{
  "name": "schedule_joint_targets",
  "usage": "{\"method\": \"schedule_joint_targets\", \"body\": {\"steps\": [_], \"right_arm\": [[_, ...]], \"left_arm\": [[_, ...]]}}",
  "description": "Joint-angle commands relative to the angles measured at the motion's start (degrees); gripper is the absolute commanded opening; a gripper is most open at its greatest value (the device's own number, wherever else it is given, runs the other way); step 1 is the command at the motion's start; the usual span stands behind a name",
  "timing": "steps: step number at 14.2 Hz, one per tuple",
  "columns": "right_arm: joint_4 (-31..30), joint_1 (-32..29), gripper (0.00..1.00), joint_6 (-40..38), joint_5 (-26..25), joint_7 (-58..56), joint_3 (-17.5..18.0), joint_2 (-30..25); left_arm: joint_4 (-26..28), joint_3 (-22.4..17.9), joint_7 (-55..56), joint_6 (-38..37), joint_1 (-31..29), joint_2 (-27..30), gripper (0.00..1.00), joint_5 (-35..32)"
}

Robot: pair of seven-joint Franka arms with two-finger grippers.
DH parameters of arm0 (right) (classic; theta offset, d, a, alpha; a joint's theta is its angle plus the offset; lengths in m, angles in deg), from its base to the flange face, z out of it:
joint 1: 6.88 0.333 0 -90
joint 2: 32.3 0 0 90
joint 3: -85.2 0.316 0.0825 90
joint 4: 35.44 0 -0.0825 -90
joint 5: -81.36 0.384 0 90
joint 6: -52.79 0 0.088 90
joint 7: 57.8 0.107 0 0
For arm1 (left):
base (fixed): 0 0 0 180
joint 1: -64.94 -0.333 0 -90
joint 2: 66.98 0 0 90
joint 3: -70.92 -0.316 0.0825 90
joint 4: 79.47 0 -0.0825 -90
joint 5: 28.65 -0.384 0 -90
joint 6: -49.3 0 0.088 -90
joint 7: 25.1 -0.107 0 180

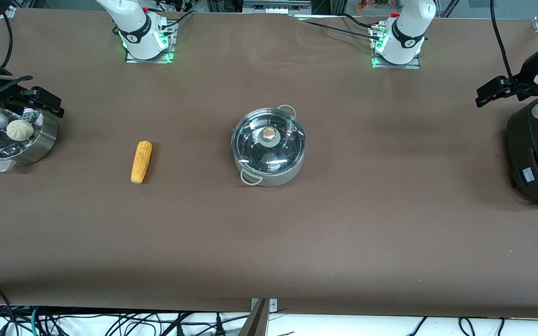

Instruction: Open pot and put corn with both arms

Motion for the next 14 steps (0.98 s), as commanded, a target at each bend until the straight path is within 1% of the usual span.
{"method": "schedule_joint_targets", "body": {"steps": [1, 5, 7, 14], "right_arm": [[0.62, 0.07, 1.00, 0.38, 0.29, 0.05, 0.02, -0.47], [0.62, 0.07, 1.00, 0.30, 0.29, -0.74, 0.02, -0.29], [0.62, 0.07, 1.00, 0.30, 0.29, -0.74, 0.02, -0.38], [0.62, 0.07, 1.00, 0.21, 0.38, -0.74, 0.11, -0.38]], "left_arm": [[-0.02, 0.49, -0.25, -0.54, -0.39, 0.89, 1.00, 2.09], [-0.90, 0.14, -0.60, -0.45, -0.66, 0.63, 1.00, 2.18], [-2.65, 0.23, -0.16, -0.63, -0.83, -0.60, 1.00, 1.92], [-3.27, 0.05, -0.33, 0.60, -1.62, -1.66, 1.00, 3.94]]}}
